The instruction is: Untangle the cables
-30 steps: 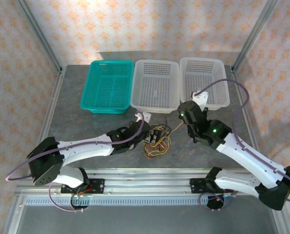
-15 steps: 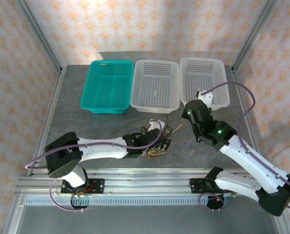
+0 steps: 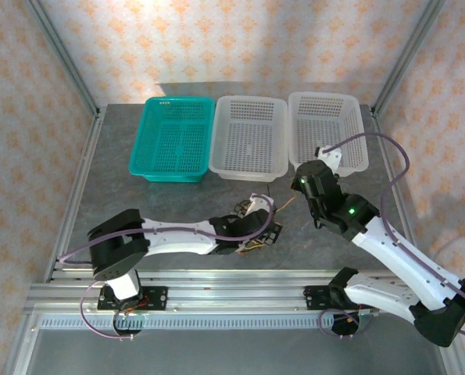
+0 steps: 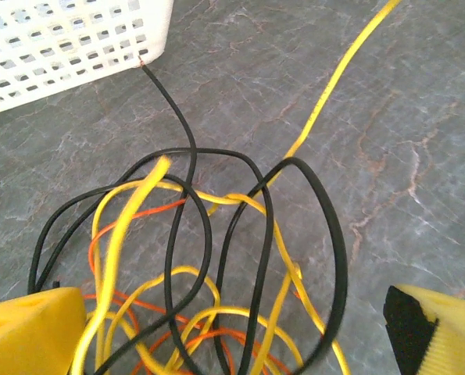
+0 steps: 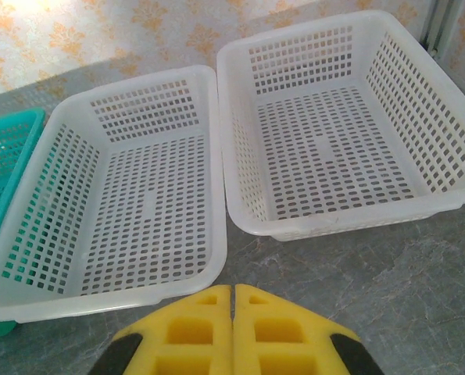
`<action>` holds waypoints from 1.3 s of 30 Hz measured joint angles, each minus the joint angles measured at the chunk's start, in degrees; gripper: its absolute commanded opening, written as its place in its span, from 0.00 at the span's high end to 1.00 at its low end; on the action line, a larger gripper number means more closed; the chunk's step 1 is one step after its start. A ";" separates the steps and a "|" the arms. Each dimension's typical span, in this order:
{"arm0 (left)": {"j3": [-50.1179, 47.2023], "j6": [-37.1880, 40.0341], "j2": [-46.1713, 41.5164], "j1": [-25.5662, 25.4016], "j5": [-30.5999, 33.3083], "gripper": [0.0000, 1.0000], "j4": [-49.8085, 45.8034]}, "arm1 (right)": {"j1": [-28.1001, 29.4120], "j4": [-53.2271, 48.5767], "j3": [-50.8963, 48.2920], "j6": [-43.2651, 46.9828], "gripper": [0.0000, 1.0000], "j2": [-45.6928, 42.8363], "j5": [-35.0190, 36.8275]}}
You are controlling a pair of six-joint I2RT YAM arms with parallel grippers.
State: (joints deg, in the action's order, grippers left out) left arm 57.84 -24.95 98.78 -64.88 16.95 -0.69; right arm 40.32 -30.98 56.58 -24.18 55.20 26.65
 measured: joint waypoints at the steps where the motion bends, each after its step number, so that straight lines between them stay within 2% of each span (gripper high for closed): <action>1: 0.74 0.02 1.07 0.00 0.46 0.00 -0.35 | -0.07 0.00 0.00 -0.02 1.00 0.00 -0.07; 8: 5.55 -0.11 6.34 0.00 5.97 0.00 -5.44 | -0.33 -0.02 0.00 -0.22 1.00 0.00 -0.13; 14: 6.05 -2.97 6.86 0.94 9.31 0.00 -8.87 | -0.63 -0.76 0.07 0.20 1.00 0.00 0.92; 22: 0.02 -6.75 6.43 5.35 9.25 0.00 -8.83 | -1.33 -3.98 2.95 2.47 1.00 0.02 5.55; 31: -4.76 -8.79 4.07 7.08 8.04 0.00 -7.63 | -6.05 -6.67 7.26 5.03 1.00 0.00 9.49; 39: -7.82 -11.17 3.30 8.81 5.97 0.00 -4.50 | -6.78 -8.59 10.69 7.91 1.00 -0.59 12.22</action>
State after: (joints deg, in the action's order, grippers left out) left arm 50.02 -36.12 102.08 -56.07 22.92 -5.19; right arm 33.54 -39.57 67.26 -16.27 54.61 38.87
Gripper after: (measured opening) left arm 0.996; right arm 0.038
